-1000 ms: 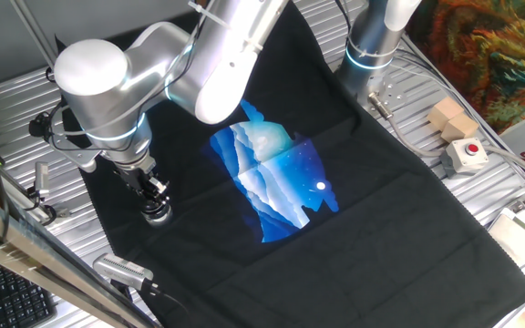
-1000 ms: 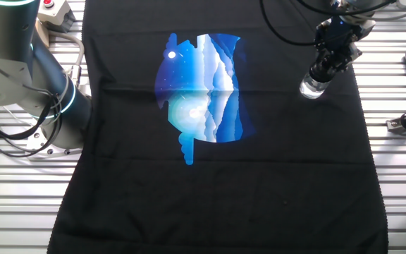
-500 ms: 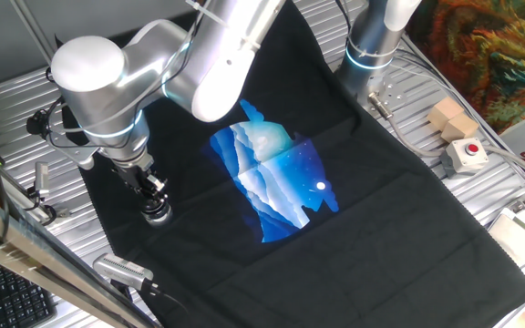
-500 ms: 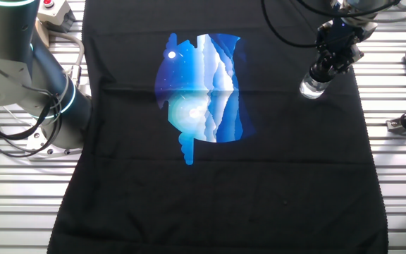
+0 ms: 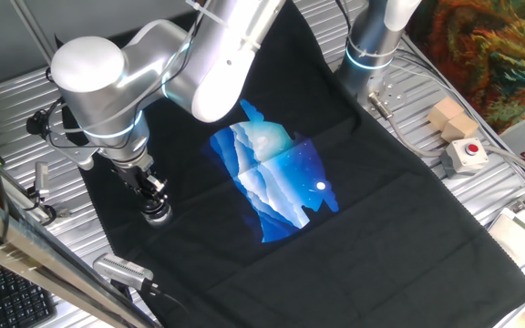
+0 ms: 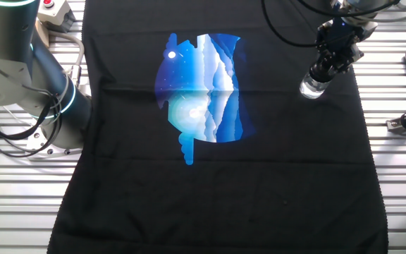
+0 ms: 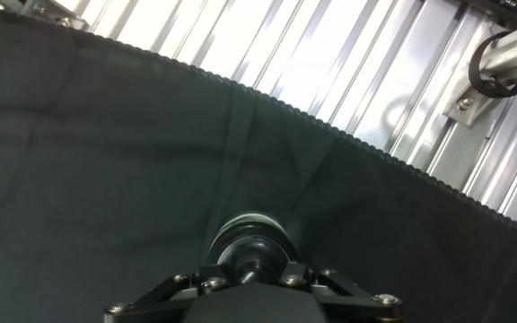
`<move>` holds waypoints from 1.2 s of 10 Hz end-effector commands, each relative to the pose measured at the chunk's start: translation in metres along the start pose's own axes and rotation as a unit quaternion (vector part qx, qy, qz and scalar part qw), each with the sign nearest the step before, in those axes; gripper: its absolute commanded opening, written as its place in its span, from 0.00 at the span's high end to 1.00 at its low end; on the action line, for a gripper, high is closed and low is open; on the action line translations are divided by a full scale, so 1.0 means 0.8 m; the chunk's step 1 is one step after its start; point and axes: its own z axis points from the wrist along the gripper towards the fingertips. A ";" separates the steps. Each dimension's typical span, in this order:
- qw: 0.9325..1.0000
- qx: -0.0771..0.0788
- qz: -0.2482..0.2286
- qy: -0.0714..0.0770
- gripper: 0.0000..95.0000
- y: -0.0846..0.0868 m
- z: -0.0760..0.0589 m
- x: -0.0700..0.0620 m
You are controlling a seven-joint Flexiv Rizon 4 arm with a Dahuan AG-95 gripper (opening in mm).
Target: Screw the lid onto the jar
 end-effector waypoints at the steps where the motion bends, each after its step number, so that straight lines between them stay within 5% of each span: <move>1: 1.000 0.000 0.002 0.000 0.80 0.000 0.000 0.000; 4: 1.000 -0.002 0.004 0.000 0.80 0.000 0.000 0.000; 5: 1.000 -0.003 0.006 0.000 1.00 0.001 0.000 0.000; 12: 1.000 -0.006 0.009 -0.003 1.00 0.001 0.001 0.000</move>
